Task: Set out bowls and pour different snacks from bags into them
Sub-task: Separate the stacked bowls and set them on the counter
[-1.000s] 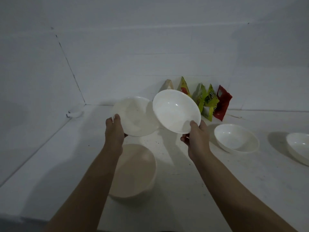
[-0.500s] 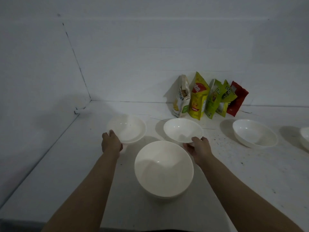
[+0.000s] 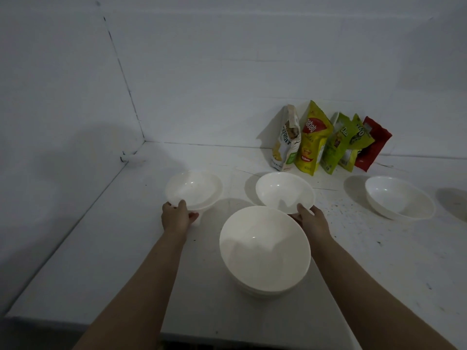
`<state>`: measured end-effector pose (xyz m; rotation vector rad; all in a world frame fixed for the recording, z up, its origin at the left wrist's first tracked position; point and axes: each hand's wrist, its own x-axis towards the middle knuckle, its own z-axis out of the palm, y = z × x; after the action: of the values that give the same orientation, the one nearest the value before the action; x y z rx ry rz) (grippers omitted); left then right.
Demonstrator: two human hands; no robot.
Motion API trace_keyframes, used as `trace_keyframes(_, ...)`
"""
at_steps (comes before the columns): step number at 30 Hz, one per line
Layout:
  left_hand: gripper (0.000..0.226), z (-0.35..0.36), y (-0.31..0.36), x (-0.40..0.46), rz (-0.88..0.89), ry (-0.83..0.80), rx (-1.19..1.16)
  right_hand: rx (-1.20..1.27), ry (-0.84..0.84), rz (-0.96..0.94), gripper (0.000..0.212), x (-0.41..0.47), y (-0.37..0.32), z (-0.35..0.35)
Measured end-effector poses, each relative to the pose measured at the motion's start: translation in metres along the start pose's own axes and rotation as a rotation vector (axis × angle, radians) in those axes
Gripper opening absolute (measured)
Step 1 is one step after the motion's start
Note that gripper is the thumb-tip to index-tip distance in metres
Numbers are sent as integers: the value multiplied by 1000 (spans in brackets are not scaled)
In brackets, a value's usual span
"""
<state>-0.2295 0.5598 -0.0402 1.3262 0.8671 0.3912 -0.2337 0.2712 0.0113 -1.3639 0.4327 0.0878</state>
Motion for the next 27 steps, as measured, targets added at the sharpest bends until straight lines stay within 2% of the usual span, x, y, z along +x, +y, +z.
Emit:
trace_keyframes(3, 51, -3, 0, -15, -48, 32, -61, -21, -24, 9, 29, 4, 5, -4)
trace_keyframes(5, 42, -8, -5, -34, -59, 20, -105, -37, -4, -1, 17, 2, 8, -8)
trace_keyframes(7, 26, -14, -14, -58, -4, -10, -115, -38, 4, 3, 15, -7, 12, -13)
trace_keyframes(9, 13, -19, -25, -84, 60, -84, -117, 4, -23, 31, 23, -19, 13, -16)
trace_keyframes(11, 12, -20, -32, -107, 116, -215, -102, 17, -120, 15, 24, -32, 7, -18)
trace_keyframes(14, 19, -14, -34, -133, 233, -344, 27, -183, -263, -102, 21, -48, 1, -18)
trace_keyframes(19, 25, 4, -11, -158, 223, -413, 40, -316, -141, -249, 31, -51, 15, -34)
trace_keyframes(23, 37, 12, 7, -179, 307, -631, 115, -511, 12, -391, 28, -45, 24, -59)
trace_keyframes(25, 40, 18, 9, -189, 356, -673, 172, -662, 95, -492, 23, -44, 23, -69)
trace_keyframes(27, 35, 27, 13, -199, 387, -678, 229, -688, 95, -526, 18, -49, 15, -73)
